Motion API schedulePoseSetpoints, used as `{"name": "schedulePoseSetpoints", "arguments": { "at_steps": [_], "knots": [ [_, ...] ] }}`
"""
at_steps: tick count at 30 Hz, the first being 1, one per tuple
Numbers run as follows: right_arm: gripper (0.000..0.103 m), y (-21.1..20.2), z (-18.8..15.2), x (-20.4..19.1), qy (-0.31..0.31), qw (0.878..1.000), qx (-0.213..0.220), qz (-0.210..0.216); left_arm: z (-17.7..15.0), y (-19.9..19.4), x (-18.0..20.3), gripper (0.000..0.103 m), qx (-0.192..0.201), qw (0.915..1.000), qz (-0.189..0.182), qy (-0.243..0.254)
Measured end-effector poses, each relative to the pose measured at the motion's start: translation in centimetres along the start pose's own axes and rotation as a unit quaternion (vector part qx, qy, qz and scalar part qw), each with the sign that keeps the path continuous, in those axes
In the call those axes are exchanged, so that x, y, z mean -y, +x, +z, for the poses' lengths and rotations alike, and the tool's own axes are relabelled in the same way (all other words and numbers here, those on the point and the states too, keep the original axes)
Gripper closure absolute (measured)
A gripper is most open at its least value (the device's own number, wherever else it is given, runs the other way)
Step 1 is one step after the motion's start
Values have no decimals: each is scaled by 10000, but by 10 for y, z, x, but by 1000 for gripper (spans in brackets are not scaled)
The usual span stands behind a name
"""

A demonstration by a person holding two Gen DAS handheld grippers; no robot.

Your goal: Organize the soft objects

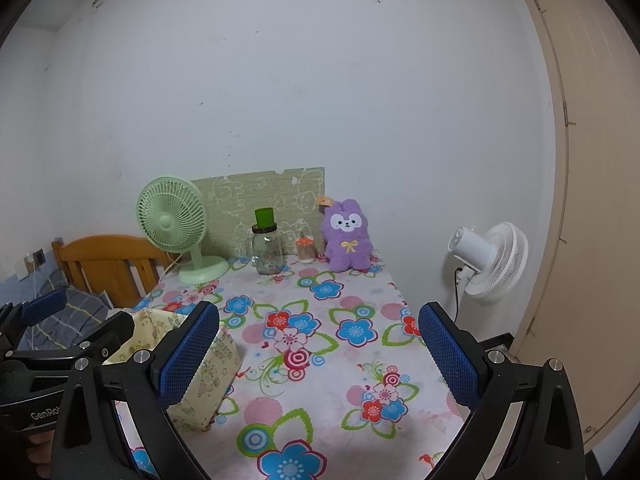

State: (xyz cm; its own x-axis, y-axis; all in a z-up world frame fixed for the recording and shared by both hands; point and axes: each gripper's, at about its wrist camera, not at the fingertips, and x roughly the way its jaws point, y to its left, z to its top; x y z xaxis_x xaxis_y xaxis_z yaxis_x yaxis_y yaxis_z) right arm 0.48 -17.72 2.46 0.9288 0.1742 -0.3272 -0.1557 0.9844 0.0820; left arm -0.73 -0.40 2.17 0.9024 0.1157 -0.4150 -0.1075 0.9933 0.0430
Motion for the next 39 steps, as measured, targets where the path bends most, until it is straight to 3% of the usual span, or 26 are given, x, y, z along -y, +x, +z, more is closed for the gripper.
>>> {"name": "schedulePoseSetpoints", "arguments": {
  "at_steps": [39],
  "knots": [
    [2,7,-2,-6,6,10000,-91,21,0,6,-8,0,-44,10000,22,-21]
  ]
}}
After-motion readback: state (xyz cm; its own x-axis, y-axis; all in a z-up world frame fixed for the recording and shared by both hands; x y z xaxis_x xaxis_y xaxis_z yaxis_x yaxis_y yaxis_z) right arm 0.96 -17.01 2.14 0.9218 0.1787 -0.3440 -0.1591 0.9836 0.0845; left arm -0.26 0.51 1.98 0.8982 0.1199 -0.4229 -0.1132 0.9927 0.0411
